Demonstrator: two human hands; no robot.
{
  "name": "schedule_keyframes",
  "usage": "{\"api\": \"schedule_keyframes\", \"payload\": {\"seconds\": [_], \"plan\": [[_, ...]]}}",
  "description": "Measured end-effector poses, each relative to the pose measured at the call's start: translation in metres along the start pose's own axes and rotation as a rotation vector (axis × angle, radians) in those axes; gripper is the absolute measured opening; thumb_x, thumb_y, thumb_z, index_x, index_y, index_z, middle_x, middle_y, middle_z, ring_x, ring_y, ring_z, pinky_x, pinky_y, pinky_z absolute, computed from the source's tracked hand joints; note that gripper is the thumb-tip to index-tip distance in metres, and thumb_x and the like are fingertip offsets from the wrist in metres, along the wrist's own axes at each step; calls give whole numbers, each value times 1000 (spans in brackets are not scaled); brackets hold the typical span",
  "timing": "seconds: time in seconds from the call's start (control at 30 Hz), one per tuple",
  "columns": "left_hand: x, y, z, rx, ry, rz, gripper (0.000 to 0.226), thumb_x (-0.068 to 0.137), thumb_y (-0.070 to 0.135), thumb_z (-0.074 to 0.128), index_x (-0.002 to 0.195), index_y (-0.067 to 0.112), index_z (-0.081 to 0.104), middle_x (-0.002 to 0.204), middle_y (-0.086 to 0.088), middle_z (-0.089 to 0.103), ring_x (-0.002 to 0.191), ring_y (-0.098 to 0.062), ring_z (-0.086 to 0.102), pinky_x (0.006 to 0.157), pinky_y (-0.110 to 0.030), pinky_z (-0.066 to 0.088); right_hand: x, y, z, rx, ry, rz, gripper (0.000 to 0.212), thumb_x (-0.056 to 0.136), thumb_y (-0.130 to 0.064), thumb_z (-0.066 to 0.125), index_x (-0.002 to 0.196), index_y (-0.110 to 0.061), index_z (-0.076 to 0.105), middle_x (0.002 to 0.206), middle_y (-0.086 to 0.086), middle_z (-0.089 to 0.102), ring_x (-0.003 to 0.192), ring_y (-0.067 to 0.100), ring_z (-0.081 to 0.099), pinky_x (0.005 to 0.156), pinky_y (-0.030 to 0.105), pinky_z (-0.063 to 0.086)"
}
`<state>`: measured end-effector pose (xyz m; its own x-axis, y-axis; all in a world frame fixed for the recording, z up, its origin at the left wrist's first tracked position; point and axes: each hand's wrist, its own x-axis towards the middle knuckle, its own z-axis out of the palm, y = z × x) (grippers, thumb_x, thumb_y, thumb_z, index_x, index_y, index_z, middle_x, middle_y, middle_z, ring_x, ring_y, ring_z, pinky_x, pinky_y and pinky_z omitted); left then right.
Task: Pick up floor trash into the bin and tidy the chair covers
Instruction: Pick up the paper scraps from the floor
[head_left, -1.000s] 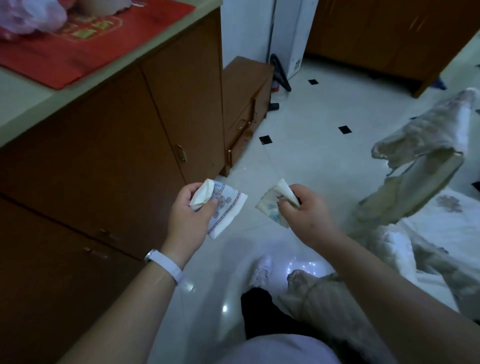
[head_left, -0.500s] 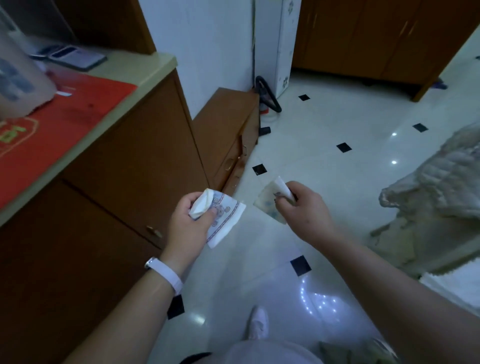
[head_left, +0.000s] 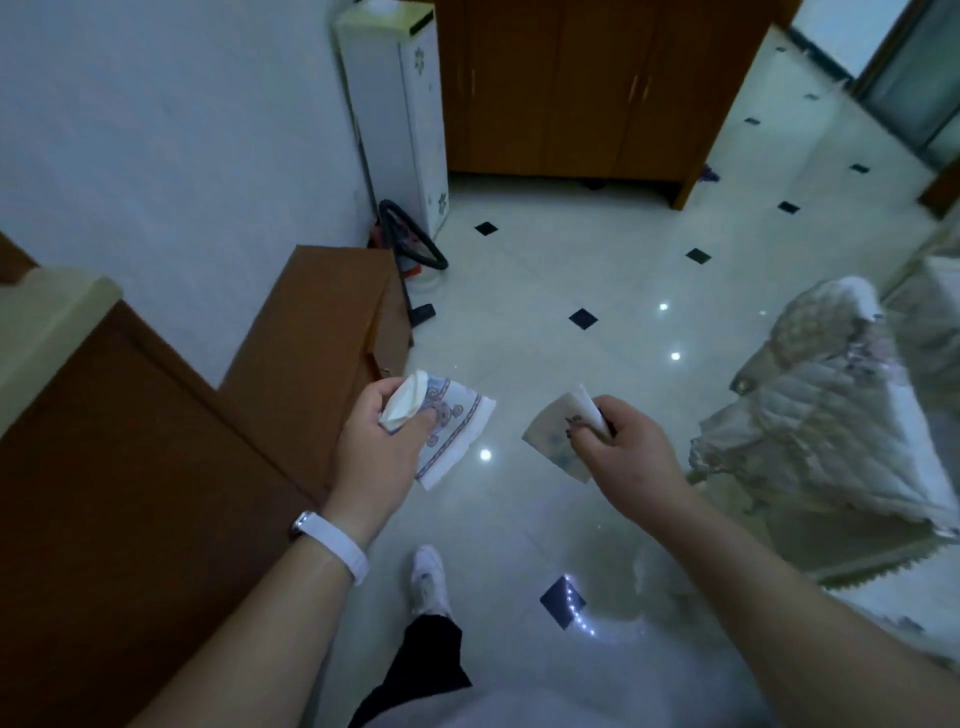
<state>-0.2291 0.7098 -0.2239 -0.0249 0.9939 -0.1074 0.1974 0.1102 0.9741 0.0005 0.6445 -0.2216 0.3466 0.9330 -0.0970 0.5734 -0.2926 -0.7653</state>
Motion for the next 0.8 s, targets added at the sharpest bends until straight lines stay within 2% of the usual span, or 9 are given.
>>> {"api": "schedule_keyframes", "payload": {"seconds": [0.13,0.23,0.33,0.47,0.6,0.73,0.8], "plan": [[87,1,25,7,-100,4,31,79,24,78,108,25,66,100,5,72,93,-18,69,87,-49,56,69,-16,1,-21,96,53,23,90,-18,56,71,-10,46,60,-2,40,55,13,36,50,31,28],[145,9,41,45,-210,2,32,76,36,76,106,34,65,98,12,72,92,-14,69,87,-48,56,113,-26,-1,-24,127,109,16,89,-18,56,74,-12,52,64,-1,47,55,11,41,49,25,30],[204,24,63,11,-302,22,26,84,22,77,107,27,66,99,7,72,91,-14,69,86,-46,56,155,-37,-6,8,222,157,17,91,-20,56,76,-11,54,65,3,50,51,7,40,46,20,31],[268,42,97,28,-355,50,27,84,20,77,107,27,64,100,6,71,91,-14,68,81,-35,57,191,-36,-9,31,291,226,16,92,-20,56,81,-8,56,71,13,55,55,12,43,48,26,33],[307,57,130,26,-448,67,28,86,18,75,110,25,63,99,9,69,87,-8,67,77,-29,54,222,-21,-17,53,339,299,18,91,-18,57,76,-8,54,62,4,48,55,14,43,50,29,34],[349,61,170,36,-467,51,27,85,18,76,108,24,63,95,11,70,79,-2,66,74,-27,54,274,-3,-32,85,392,326,19,91,-18,59,74,-10,54,60,-2,48,47,5,40,43,18,32],[373,62,188,50,-479,44,27,85,19,77,107,25,64,96,10,71,80,-3,67,73,-26,54,308,7,-37,107,391,334,19,92,-19,59,75,-12,55,61,-2,49,47,4,40,44,17,33]]}}
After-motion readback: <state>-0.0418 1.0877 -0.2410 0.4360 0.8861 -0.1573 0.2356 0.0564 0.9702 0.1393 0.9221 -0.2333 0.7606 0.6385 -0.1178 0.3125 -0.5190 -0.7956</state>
